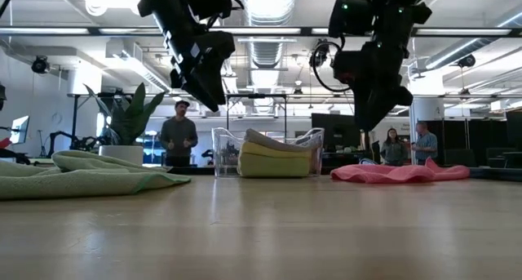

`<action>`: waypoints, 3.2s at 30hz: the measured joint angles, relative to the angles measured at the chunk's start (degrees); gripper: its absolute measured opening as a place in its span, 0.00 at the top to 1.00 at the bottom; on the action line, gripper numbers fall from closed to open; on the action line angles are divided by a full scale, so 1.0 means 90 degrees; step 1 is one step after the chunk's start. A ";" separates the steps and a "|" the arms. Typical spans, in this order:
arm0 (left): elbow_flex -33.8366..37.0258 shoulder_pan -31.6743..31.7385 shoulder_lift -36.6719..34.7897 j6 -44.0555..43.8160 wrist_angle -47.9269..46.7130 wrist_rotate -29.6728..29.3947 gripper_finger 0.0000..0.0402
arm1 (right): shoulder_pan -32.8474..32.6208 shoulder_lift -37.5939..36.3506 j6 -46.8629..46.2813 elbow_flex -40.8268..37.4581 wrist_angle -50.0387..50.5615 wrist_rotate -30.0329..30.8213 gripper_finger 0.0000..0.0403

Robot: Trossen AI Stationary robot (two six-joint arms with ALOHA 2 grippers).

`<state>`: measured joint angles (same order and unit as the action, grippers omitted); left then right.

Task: Fold microfiber towels
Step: Fold the pink microfiber cloth

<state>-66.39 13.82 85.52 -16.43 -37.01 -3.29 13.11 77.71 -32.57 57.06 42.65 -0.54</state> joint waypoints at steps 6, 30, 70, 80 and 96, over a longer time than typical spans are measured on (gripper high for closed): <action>0.0002 -0.0018 0.0005 -0.0453 0.0008 0.0000 0.60 | -0.0055 0.0106 -0.0465 -0.0341 -0.0312 0.0299 0.70; 0.0015 -0.0175 0.0005 -0.0410 0.0014 0.0004 0.60 | -0.0213 0.1309 -0.0888 -0.0549 -0.0984 0.0458 0.70; 0.0024 -0.0433 0.0007 0.2822 0.0978 0.0871 0.60 | -0.3175 0.0984 -0.4029 -0.0175 -0.1288 0.0248 0.98; 0.0024 -0.1125 0.0007 0.3219 0.1761 0.0909 0.60 | -0.3294 0.0975 -0.4062 0.1059 -0.1008 0.1240 0.98; 0.0007 -0.1731 0.0166 0.3415 0.2997 0.0906 0.60 | -0.2944 0.0972 -0.3158 0.2293 -0.0556 0.1579 0.98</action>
<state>-66.32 -1.75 87.01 14.30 -10.03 4.86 -13.38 86.46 -60.98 77.70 37.65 13.67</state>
